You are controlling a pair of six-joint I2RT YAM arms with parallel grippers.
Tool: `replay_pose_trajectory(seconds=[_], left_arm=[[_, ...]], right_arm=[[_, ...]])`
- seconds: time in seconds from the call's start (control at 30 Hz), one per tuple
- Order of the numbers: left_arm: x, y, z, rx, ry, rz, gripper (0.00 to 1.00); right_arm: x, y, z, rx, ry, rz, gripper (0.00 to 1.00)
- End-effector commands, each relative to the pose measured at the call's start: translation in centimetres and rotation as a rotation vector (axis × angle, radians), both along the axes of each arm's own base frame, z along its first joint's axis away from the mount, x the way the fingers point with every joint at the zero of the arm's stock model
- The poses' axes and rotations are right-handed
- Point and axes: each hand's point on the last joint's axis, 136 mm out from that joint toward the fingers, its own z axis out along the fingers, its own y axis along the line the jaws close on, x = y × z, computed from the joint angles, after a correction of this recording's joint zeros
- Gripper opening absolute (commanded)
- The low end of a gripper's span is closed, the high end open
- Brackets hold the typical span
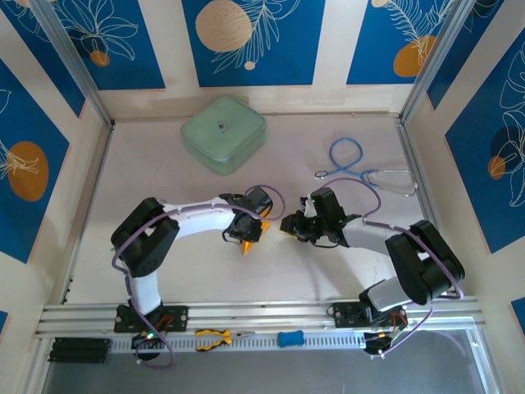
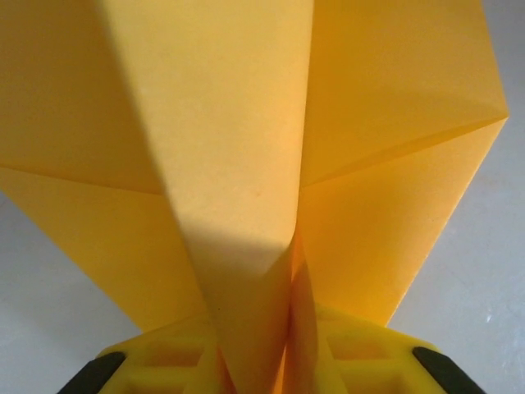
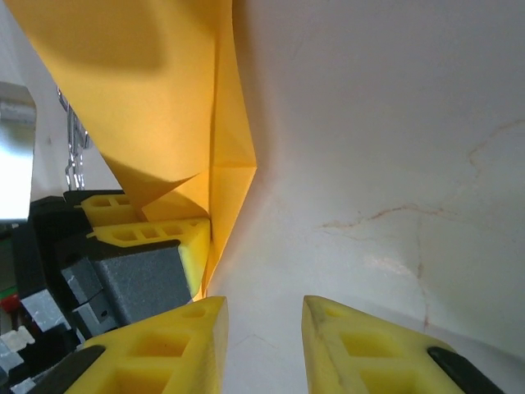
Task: Fold a paper plane with a square sheet of paper (pick it up from the middle)
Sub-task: Move a paper plane to the center of the table.
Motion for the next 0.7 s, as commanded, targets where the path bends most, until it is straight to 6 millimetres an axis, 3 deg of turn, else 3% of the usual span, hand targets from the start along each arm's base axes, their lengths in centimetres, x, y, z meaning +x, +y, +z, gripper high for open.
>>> replay_pose_trajectory(seconds=[0.0, 0.47, 0.67], left_arm=[[-1.5, 1.3, -2.9, 0.094, 0.073, 0.019, 0.29], [-1.5, 1.2, -3.3, 0.156, 0.079, 0.171, 0.52], [-1.6, 0.7, -2.3, 0.191, 0.056, 0.229, 0.53]], right_arm=[[-0.7, -0.7, 0.0, -0.012, -0.005, 0.002, 0.31], [-2.6, -3.1, 0.8, -0.037, -0.072, -0.05, 0.32], [-3.2, -3.8, 1.1, -0.027, -0.091, -0.063, 0.33]])
